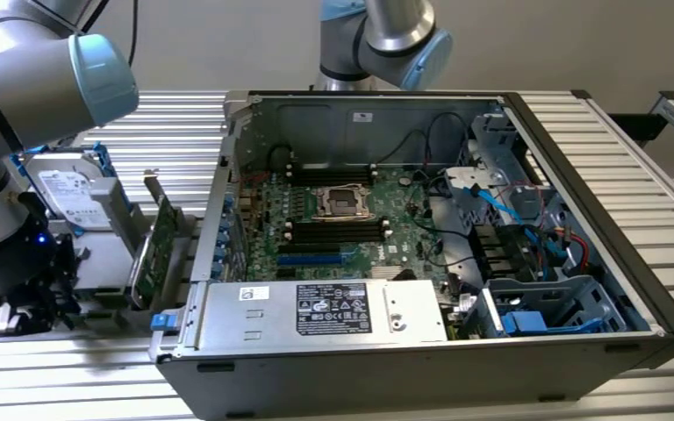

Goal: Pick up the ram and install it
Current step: 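Pick up the ram and move it above insertion slot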

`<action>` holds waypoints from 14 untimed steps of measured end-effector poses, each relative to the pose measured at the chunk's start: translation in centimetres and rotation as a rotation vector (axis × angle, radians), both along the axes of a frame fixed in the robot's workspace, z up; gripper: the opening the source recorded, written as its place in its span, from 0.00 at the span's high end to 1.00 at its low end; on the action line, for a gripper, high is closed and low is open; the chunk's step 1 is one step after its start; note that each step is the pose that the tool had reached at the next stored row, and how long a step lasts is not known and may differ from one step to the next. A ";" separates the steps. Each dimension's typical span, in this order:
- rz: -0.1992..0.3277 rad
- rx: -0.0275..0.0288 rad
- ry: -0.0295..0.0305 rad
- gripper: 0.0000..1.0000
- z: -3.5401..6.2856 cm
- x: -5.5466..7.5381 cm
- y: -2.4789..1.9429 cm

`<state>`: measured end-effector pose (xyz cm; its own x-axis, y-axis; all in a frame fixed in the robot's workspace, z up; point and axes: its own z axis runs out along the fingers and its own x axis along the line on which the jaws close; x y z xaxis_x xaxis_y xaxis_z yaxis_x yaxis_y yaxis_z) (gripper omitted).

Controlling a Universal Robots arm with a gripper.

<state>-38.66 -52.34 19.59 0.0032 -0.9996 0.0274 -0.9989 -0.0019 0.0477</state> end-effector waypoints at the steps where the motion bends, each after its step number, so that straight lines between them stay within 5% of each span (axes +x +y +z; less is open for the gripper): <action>1: 0.000 0.0000 -0.0001 0.70 0.00 0.0 0.00; 4: 0.000 -0.0001 0.0000 0.85 0.00 0.0 0.00; 14: 0.000 0.0000 -0.0001 0.86 0.00 0.0 0.00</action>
<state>-38.66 -52.33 19.58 0.0031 -0.9996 0.0275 -0.9989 -0.0018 0.0476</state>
